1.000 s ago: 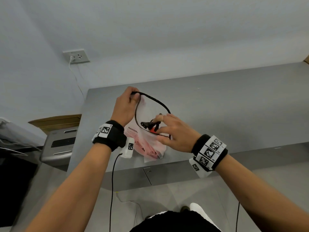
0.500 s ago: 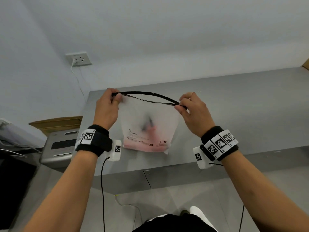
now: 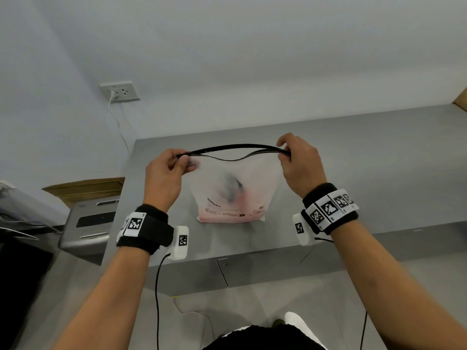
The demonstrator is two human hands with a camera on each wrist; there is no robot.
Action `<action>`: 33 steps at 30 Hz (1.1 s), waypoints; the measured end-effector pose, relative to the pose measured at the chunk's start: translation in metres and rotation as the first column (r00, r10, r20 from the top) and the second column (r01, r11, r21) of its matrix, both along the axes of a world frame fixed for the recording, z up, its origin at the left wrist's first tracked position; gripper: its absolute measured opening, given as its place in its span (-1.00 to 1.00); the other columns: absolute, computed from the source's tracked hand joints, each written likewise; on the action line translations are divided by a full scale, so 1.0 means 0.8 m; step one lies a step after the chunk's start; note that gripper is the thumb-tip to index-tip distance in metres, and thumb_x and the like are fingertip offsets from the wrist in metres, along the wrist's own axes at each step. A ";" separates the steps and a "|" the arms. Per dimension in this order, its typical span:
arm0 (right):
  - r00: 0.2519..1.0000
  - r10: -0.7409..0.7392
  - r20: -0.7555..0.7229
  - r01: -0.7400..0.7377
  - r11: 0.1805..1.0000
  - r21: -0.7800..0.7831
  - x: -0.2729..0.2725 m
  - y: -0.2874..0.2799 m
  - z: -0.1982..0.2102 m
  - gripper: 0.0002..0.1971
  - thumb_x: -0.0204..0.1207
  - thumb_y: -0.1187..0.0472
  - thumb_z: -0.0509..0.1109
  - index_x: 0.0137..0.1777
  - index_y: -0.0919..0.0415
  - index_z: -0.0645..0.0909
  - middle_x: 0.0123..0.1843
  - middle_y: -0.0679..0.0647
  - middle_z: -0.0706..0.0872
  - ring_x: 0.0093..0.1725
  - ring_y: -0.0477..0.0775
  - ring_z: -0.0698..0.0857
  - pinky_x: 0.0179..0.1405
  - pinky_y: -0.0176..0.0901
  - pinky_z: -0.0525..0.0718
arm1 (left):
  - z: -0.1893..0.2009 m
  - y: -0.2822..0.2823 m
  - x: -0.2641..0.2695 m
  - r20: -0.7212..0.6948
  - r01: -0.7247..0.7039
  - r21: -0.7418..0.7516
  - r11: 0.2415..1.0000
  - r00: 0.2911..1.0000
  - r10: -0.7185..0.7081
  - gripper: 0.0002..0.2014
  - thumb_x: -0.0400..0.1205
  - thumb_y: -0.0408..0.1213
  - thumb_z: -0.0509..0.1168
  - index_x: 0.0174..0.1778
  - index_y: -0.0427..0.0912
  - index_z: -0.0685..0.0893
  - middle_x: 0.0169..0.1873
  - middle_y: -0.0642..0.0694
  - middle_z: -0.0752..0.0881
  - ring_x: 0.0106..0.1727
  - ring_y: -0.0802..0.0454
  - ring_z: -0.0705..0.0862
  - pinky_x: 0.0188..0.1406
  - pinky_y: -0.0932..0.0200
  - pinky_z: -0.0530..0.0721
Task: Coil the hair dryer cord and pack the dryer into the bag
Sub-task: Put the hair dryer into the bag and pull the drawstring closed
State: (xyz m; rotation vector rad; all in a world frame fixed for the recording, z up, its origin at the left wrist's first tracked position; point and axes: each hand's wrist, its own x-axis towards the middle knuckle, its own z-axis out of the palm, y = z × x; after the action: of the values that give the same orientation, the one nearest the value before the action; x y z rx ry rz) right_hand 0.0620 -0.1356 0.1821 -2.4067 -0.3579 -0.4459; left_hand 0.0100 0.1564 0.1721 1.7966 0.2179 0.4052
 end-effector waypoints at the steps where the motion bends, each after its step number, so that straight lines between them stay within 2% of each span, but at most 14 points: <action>1: 1.000 -0.001 0.001 0.001 0.999 -0.038 -0.003 0.005 0.003 -0.74 0.55 0.38 0.35 0.20 0.18 0.61 -0.07 0.10 0.65 -0.08 0.16 0.64 -0.10 0.07 0.63 | 0.001 -0.003 -0.001 0.005 0.007 0.010 1.000 1.000 -0.007 -0.87 0.79 -0.40 0.28 0.15 -0.17 0.71 -0.06 -0.21 0.87 -0.01 0.01 0.90 0.18 0.12 0.80; 4: 0.996 0.087 0.027 -0.082 0.987 -0.138 -0.016 0.036 0.010 -0.66 0.56 0.23 0.35 0.33 0.14 0.60 0.12 0.11 0.68 0.11 0.17 0.68 0.10 0.13 0.57 | 0.005 -0.014 -0.004 0.028 0.026 0.040 0.999 0.999 -0.027 -0.83 0.81 -0.42 0.21 0.14 -0.19 0.71 -0.07 -0.21 0.87 -0.01 0.02 0.89 0.18 0.14 0.79; 7: 0.967 0.254 -0.029 -0.256 0.957 -0.139 -0.026 0.080 0.016 -0.61 0.60 0.03 0.34 0.39 0.13 0.60 0.27 0.11 0.68 0.25 0.17 0.69 0.23 0.14 0.55 | 0.010 -0.026 -0.009 0.043 0.033 0.064 0.997 0.998 -0.036 -0.83 0.80 -0.42 0.23 0.07 -0.14 0.71 -0.14 -0.10 0.87 -0.07 0.06 0.89 0.10 0.23 0.79; 10: 0.935 0.351 -0.059 -0.356 0.922 -0.153 -0.035 0.122 0.022 -0.56 0.65 -0.08 0.31 0.41 0.15 0.59 0.24 0.09 0.69 0.20 0.16 0.69 0.16 0.14 0.64 | 0.013 -0.033 -0.016 0.058 0.021 0.110 0.994 0.998 -0.027 -0.90 0.78 -0.39 0.28 0.07 -0.18 0.71 -0.15 -0.03 0.86 -0.12 0.16 0.88 0.04 0.23 0.79; 13: 0.941 0.336 -0.046 -0.339 0.924 -0.176 -0.037 0.149 0.027 -0.69 0.68 0.01 0.30 0.31 0.15 0.61 0.14 0.07 0.70 0.08 0.17 0.70 -0.04 0.07 0.67 | 0.013 -0.036 -0.022 0.067 0.023 0.134 0.991 0.997 -0.032 -0.91 0.77 -0.39 0.28 0.07 -0.23 0.70 -0.14 -0.03 0.86 -0.12 0.18 0.87 0.05 0.18 0.80; 15: 0.946 0.322 -0.020 -0.320 0.927 -0.196 -0.036 0.156 0.029 -0.80 0.70 0.08 0.27 0.18 0.15 0.62 0.05 0.06 0.70 -0.01 0.18 0.69 -0.21 -0.02 0.57 | 0.013 -0.035 -0.027 0.069 0.021 0.104 0.994 0.997 -0.029 -0.91 0.77 -0.41 0.28 0.05 -0.24 0.69 -0.15 -0.09 0.87 -0.11 0.11 0.88 0.08 0.10 0.82; 17: 0.944 0.330 0.004 -0.321 0.922 -0.217 -0.036 0.158 0.030 -0.84 0.71 0.10 0.24 0.10 0.14 0.61 -0.03 0.03 0.68 -0.08 0.17 0.67 -0.28 -0.07 0.47 | 0.013 -0.034 -0.030 0.073 0.014 0.095 0.995 0.997 -0.021 -0.91 0.77 -0.42 0.27 0.01 -0.23 0.68 -0.17 -0.12 0.87 -0.12 0.09 0.89 0.08 0.08 0.82; 21: 0.939 0.343 0.029 -0.326 0.911 -0.251 -0.042 0.155 0.030 -0.87 0.71 0.07 0.20 0.06 0.08 0.54 -0.14 -0.02 0.63 -0.21 0.13 0.60 -0.36 -0.11 0.41 | 0.014 -0.035 -0.034 0.090 0.007 0.111 0.994 0.996 -0.017 -0.91 0.77 -0.45 0.25 0.00 -0.29 0.65 -0.17 -0.16 0.85 -0.15 0.15 0.88 0.04 0.15 0.82; 24: 0.948 0.317 0.019 -0.299 0.912 -0.282 -0.042 0.144 0.030 -0.86 0.71 0.05 0.18 0.07 0.05 0.53 -0.15 -0.03 0.61 -0.25 0.10 0.54 -0.36 -0.11 0.38 | 0.011 -0.036 -0.030 0.092 -0.010 0.133 0.991 0.996 -0.002 -0.92 0.78 -0.41 0.26 0.02 -0.28 0.64 -0.18 -0.13 0.86 -0.13 0.11 0.88 0.07 0.05 0.83; 27: 0.957 0.289 -0.013 -0.279 0.910 -0.308 -0.040 0.119 0.027 -0.86 0.70 0.05 0.19 0.07 0.04 0.54 -0.11 -0.04 0.62 -0.25 0.05 0.46 -0.33 -0.10 0.41 | 0.009 -0.033 -0.024 0.085 -0.043 0.092 0.995 0.996 0.035 -0.91 0.79 -0.39 0.27 -0.01 -0.24 0.64 -0.21 -0.10 0.85 -0.13 0.07 0.89 0.09 0.03 0.83; 30: 0.969 0.246 -0.018 -0.239 0.919 -0.312 -0.043 0.082 0.018 -0.86 0.69 0.04 0.21 0.04 0.04 0.56 -0.14 -0.05 0.61 -0.27 0.02 0.46 -0.34 -0.13 0.39 | 0.009 -0.031 -0.022 0.100 -0.075 0.071 0.995 0.993 0.068 -0.88 0.79 -0.41 0.26 -0.05 -0.20 0.63 -0.24 -0.08 0.82 -0.14 0.07 0.88 0.06 0.13 0.83; 33: 0.988 0.152 -0.015 -0.149 0.939 -0.309 -0.047 0.035 0.003 -0.89 0.68 0.05 0.24 -0.01 0.03 0.55 -0.19 -0.08 0.61 -0.31 0.04 0.50 -0.39 -0.16 0.36 | 0.008 -0.028 -0.020 0.102 -0.100 0.059 0.993 0.990 0.094 -0.89 0.79 -0.43 0.24 -0.03 -0.24 0.63 -0.25 -0.09 0.81 -0.15 0.07 0.87 0.05 0.18 0.83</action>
State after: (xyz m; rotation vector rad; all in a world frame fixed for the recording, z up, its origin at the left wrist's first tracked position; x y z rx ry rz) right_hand 0.0246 -0.1074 0.1846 -2.6548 -0.6548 -0.3523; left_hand -0.0064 0.1341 0.1785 1.8282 0.2253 0.5749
